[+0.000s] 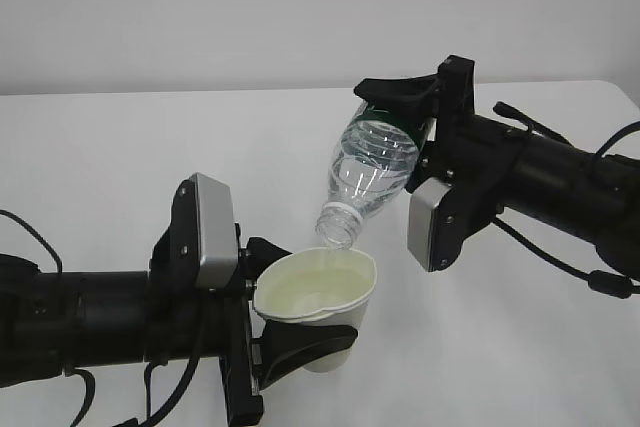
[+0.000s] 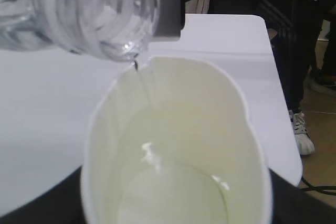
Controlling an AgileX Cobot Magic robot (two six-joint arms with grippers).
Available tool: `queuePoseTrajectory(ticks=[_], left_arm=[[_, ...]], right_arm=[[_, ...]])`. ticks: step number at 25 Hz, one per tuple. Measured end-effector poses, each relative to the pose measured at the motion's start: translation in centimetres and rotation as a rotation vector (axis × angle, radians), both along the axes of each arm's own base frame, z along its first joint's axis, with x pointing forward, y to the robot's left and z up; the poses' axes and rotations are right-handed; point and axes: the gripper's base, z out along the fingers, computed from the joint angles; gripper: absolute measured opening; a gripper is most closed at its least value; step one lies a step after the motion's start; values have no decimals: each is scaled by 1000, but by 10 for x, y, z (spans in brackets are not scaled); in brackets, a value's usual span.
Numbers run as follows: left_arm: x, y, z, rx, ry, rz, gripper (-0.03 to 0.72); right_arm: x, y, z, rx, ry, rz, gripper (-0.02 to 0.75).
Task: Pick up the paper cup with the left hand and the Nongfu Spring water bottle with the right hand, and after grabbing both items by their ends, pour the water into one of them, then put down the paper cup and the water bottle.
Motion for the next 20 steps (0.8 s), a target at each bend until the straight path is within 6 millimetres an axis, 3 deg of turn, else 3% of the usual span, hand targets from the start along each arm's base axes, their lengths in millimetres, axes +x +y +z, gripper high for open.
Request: queuePoseTrajectory(ticks=[20], left_arm=[[0,0,0,0,0,0,414]], right_arm=[[0,0,0,21,23,0,459]])
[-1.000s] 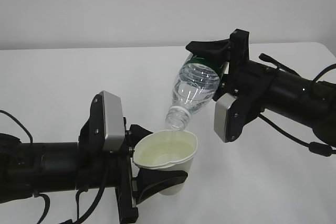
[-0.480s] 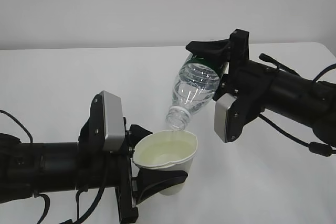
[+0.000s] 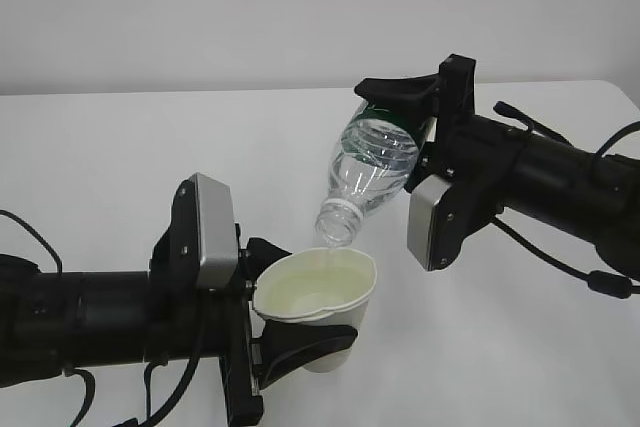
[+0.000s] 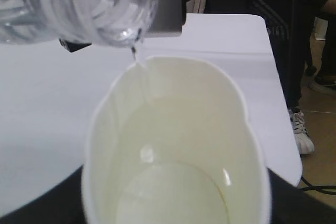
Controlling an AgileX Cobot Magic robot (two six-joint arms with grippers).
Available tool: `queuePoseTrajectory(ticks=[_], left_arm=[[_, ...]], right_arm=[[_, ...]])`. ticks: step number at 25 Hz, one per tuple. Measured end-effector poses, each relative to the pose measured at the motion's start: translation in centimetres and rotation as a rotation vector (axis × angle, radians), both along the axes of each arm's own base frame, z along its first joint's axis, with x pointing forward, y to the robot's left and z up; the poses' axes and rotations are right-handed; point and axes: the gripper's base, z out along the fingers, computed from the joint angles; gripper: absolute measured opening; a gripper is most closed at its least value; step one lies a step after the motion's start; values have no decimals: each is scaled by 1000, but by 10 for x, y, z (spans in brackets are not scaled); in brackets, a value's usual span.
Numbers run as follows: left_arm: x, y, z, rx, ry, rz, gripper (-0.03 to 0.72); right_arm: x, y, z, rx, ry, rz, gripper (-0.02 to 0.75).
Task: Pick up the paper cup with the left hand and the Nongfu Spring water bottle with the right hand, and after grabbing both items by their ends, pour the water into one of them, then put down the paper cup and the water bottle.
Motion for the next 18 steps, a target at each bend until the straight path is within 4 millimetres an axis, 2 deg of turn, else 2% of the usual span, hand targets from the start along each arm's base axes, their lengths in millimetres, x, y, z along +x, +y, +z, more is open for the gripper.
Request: queuePoseTrajectory(ticks=[18], left_arm=[[0,0,0,4,1,1,411]], right_arm=[[0,0,0,140,151,0,459]])
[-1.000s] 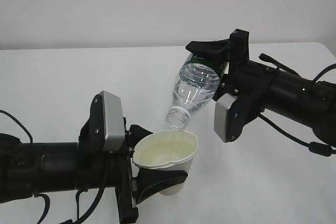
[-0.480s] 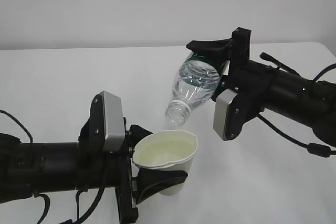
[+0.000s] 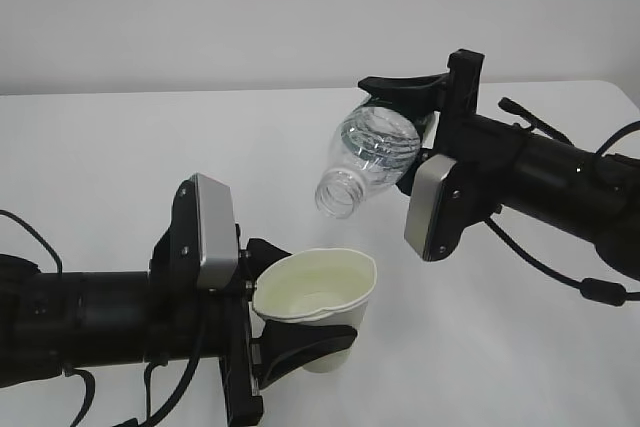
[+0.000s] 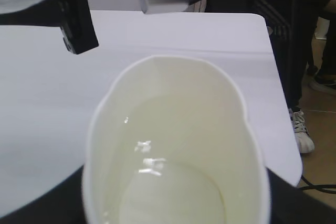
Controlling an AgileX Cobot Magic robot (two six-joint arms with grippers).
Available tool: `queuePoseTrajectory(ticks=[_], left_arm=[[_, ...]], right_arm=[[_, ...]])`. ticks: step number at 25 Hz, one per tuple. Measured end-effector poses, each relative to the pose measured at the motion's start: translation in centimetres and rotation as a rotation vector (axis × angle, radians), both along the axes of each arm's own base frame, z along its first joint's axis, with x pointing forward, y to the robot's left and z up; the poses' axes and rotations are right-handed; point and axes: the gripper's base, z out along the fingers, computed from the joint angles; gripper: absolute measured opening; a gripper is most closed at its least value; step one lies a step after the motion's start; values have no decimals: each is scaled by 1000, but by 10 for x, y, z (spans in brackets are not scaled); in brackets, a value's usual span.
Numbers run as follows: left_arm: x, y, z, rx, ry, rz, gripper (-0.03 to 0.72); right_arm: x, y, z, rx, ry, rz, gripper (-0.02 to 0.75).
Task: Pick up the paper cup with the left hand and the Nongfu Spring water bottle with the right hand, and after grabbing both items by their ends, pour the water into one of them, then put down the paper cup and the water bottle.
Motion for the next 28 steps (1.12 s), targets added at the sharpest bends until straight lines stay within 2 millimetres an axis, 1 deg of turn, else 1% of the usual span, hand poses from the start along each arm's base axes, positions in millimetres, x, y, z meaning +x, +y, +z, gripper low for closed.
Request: queuePoseTrajectory(ticks=[28], left_arm=[[0,0,0,1,1,0,411]], right_arm=[[1,-1,1,227,233,-19,459]])
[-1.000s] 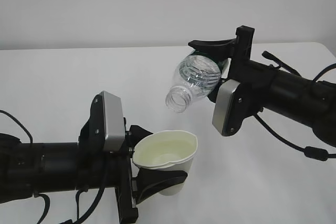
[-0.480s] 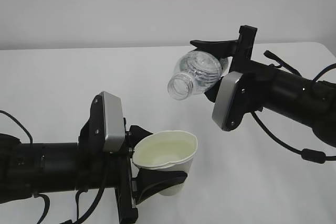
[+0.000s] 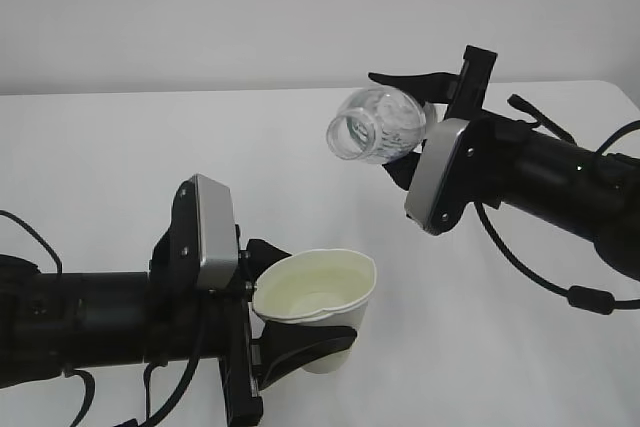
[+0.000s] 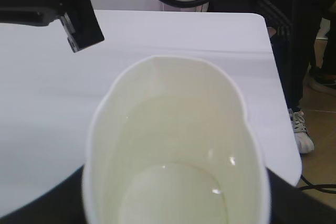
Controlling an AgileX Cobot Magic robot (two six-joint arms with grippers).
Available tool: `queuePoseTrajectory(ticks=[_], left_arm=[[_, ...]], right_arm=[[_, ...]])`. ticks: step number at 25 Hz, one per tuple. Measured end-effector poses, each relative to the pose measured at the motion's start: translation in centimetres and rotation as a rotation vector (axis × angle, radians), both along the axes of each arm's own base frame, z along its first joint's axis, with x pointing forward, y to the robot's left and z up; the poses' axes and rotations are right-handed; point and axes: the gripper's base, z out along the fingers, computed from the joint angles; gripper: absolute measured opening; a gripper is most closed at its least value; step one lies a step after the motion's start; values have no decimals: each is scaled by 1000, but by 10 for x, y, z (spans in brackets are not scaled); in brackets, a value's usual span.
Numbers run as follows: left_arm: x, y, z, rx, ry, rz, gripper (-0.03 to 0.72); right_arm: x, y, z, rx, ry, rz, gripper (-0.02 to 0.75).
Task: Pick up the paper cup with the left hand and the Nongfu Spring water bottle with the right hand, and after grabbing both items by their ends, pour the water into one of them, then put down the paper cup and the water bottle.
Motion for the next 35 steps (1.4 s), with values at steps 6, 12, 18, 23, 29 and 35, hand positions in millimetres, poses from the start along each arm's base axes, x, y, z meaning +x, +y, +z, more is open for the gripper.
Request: queuePoseTrajectory(ticks=[6,12,18,23,29,35], left_arm=[[0,0,0,0,0,0,411],[0,0,0,0,0,0,411],[0,0,0,0,0,0,410],[0,0,0,0,0,0,410],[0,0,0,0,0,0,410],[0,0,0,0,0,0,410]], right_arm=[[1,-1,0,61,59,-10,459],[1,-1,0,115,111,-15,459],[2,-2,1,188,177,-29,459],[3,-3,1,221,206,-36,459],[3,-3,1,284,263,-43,459],[5,-5,2,350,310,-66,459]])
